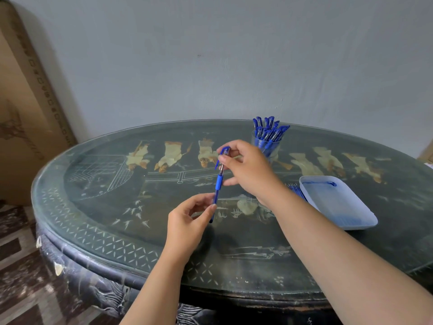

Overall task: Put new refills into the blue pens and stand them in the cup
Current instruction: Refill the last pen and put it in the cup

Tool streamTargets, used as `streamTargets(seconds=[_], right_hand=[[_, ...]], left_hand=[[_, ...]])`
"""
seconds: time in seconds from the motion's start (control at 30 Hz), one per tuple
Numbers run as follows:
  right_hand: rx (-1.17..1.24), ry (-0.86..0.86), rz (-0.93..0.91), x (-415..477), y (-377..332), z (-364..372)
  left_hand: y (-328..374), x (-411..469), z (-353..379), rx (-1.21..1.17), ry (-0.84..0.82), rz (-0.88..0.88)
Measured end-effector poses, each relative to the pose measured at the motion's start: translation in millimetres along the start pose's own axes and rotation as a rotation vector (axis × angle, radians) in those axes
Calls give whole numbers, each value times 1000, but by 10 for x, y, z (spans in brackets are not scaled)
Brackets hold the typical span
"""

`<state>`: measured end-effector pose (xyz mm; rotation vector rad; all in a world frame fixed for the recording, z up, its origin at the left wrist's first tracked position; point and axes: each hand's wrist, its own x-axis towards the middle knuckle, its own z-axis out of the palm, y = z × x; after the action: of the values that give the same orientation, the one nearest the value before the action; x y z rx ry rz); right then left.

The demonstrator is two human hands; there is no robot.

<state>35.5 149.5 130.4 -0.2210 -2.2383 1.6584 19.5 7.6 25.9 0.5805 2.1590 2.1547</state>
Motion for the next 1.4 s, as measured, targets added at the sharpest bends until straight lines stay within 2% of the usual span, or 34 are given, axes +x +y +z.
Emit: streamTargets(seconds=[0.27, 0.53, 0.7, 1.4], right_hand=[[51, -4, 34, -25, -9, -40], [-78, -38, 10, -36, 122, 4], [-59, -18, -5, -69, 199, 56], [-275, 68, -146, -134, 404, 202]], left_hand=[[-8, 2, -4, 24, -11, 2], [-6, 4, 6, 31, 14, -7], [-17, 9, 14, 48, 20, -21], [-33, 16, 0, 88, 10, -20]])
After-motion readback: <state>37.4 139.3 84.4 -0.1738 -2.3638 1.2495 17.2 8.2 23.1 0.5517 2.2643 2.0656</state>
